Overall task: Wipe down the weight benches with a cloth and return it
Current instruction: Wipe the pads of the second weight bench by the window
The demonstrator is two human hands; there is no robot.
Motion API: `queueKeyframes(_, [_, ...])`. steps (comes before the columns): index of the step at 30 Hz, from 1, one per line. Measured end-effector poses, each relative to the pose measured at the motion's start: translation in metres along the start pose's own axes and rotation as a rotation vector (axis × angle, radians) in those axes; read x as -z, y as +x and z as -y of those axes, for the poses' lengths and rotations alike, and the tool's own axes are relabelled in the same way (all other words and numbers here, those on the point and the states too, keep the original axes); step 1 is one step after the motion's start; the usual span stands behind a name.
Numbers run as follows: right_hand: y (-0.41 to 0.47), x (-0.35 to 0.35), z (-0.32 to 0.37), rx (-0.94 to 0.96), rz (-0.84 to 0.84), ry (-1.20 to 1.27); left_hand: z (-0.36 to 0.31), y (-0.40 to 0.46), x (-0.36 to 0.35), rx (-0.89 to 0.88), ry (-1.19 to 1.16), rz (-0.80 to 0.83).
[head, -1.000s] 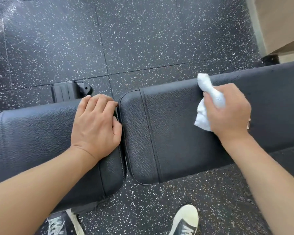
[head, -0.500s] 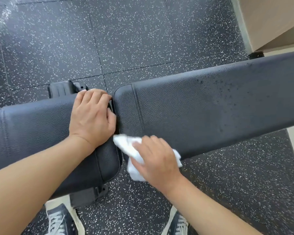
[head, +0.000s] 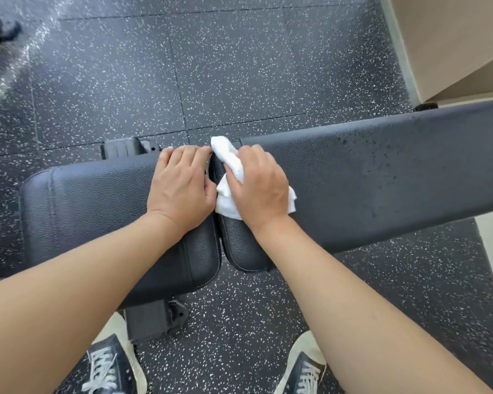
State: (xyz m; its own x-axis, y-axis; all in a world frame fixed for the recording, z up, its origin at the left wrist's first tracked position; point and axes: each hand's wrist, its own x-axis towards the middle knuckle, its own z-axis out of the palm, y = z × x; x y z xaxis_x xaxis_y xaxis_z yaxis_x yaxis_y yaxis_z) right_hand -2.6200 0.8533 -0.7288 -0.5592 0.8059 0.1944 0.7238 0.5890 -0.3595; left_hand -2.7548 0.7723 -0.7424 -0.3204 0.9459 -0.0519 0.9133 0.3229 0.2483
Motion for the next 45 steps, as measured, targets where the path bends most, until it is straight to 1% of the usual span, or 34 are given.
queueKeyframes(2, [-0.028,0.010,-0.004,0.122,0.049,0.021,0.002,-0.002,0.004,-0.020,-0.055,-0.003])
queueKeyframes(5, [-0.071,0.035,-0.047,0.334,0.148,0.048,0.005,-0.004,0.012,-0.059,-0.199,-0.014])
queueKeyframes(7, [-0.089,0.055,-0.085,0.394,0.196,0.038,0.005,-0.006,0.015,-0.108,-0.193,0.019])
queueKeyframes(8, [-0.091,0.066,-0.106,0.374,0.211,0.014,0.004,-0.007,0.015,-0.144,-0.171,0.043])
queueKeyframes(9, [-0.091,0.076,-0.127,0.304,0.219,-0.030,0.001,-0.007,0.016,-0.179,-0.147,0.070])
queueKeyframes(11, [-0.082,0.096,-0.166,0.024,0.218,-0.117,-0.011,-0.006,0.016,-0.240,-0.098,0.112])
queueKeyframes(13, [-0.074,0.107,-0.199,-0.253,0.145,-0.121,-0.034,-0.002,0.011,-0.261,-0.106,0.110])
queueKeyframes(14, [-0.070,0.109,-0.208,-0.363,0.111,-0.118,-0.047,0.002,0.008,-0.223,-0.146,0.091])
queueKeyframes(15, [-0.068,0.108,-0.210,-0.428,0.084,-0.138,-0.060,0.008,0.005,-0.154,-0.199,0.061])
queueKeyframes(18, [-0.072,0.096,-0.183,-0.496,0.030,-0.205,-0.099,0.040,-0.007,0.097,-0.283,-0.005])
queueKeyframes(19, [-0.078,0.088,-0.169,-0.473,0.028,-0.198,-0.111,0.051,-0.012,0.189,-0.270,-0.014])
queueKeyframes(20, [-0.086,0.081,-0.153,-0.405,0.053,-0.181,-0.121,0.060,-0.017,0.275,-0.232,-0.026])
queueKeyframes(22, [-0.103,0.069,-0.118,-0.208,0.072,-0.093,-0.136,0.071,-0.028,0.398,-0.128,-0.069])
queueKeyframes(24, [-0.112,0.063,-0.105,-0.001,0.078,-0.024,-0.142,0.072,-0.037,0.443,-0.042,-0.110])
queueKeyframes(25, [-0.111,0.065,-0.110,0.080,0.092,0.010,-0.142,0.072,-0.040,0.447,-0.009,-0.118])
queueKeyframes(27, [-0.107,0.075,-0.134,0.212,0.104,0.027,-0.143,0.072,-0.043,0.443,0.032,-0.118])
queueKeyframes(28, [-0.103,0.081,-0.151,0.238,0.094,0.017,-0.143,0.072,-0.043,0.441,0.041,-0.124])
queueKeyframes(29, [-0.098,0.089,-0.173,0.221,0.062,-0.001,-0.144,0.072,-0.043,0.440,0.045,-0.132])
queueKeyframes(30, [-0.092,0.097,-0.198,0.161,0.016,-0.026,-0.145,0.072,-0.042,0.440,0.045,-0.139])
queueKeyframes(32, [-0.082,0.114,-0.251,-0.057,-0.055,-0.076,-0.147,0.073,-0.042,0.443,0.051,-0.153])
queueKeyframes(34, [-0.074,0.128,-0.288,-0.277,-0.062,-0.075,-0.147,0.073,-0.043,0.454,0.061,-0.161])
queueKeyframes(35, [-0.072,0.131,-0.296,-0.351,-0.064,-0.063,-0.148,0.074,-0.043,0.462,0.063,-0.162])
queueKeyframes(37, [-0.068,0.125,-0.283,-0.410,-0.089,-0.058,-0.148,0.075,-0.043,0.470,0.074,-0.170])
queueKeyframes(38, [-0.067,0.118,-0.266,-0.394,-0.084,-0.053,-0.149,0.075,-0.044,0.467,0.080,-0.173])
queueKeyframes(39, [-0.066,0.110,-0.245,-0.336,-0.068,-0.041,-0.149,0.075,-0.044,0.462,0.085,-0.174])
queueKeyframes(42, [-0.066,0.078,-0.176,-0.052,0.010,-0.010,-0.150,0.076,-0.044,0.458,0.076,-0.190])
queueKeyframes(43, [-0.065,0.070,-0.160,0.015,0.025,-0.006,-0.151,0.077,-0.044,0.456,0.067,-0.197])
queueKeyframes(45, [-0.060,0.063,-0.148,0.092,0.042,0.028,-0.153,0.079,-0.044,0.469,0.062,-0.210])
